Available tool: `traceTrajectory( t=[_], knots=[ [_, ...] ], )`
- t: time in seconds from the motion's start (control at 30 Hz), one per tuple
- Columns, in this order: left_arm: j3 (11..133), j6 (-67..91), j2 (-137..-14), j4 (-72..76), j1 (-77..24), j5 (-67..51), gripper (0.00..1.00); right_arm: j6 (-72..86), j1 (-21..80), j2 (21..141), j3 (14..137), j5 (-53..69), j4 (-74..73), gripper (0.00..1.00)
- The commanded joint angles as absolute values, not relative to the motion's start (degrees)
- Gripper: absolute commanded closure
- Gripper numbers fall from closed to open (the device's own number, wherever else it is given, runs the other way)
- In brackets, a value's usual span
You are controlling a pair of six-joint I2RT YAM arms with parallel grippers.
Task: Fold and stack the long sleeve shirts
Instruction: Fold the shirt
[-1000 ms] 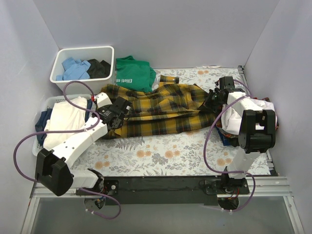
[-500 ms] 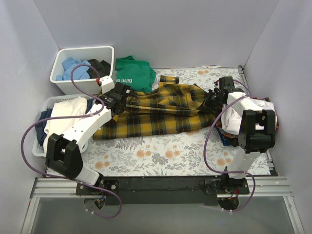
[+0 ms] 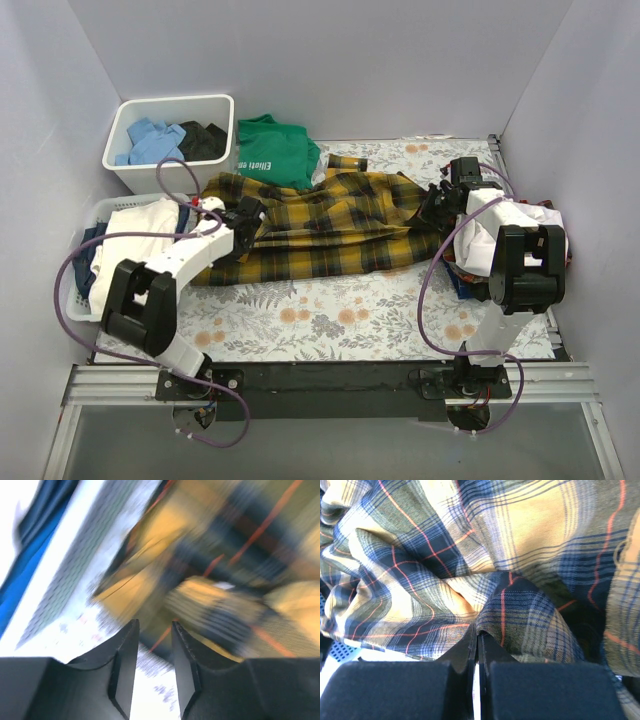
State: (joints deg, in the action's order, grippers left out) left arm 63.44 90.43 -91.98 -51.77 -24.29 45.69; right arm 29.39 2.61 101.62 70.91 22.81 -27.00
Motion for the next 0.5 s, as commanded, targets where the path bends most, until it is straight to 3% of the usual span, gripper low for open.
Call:
traceTrajectory(
  t=[0.0,0.23,0.47],
  knots=[
    [58.46,95.45,-79.56,-55.11,-23.47,41.84,0.65,27.95,2.02,100.72,71.72,21.18,-27.6,0.99],
    [57.56,91.93,-71.8,-52.82,-23.38,37.98,0.41,27.86,2.02,100.37,71.72,19.25,-29.18,0.99],
    [61.17,92.64,-77.16,-51.7,-23.29,32.35,0.31,27.25,1.76,98.96,70.84,14.59,-31.64,0.99]
  ],
)
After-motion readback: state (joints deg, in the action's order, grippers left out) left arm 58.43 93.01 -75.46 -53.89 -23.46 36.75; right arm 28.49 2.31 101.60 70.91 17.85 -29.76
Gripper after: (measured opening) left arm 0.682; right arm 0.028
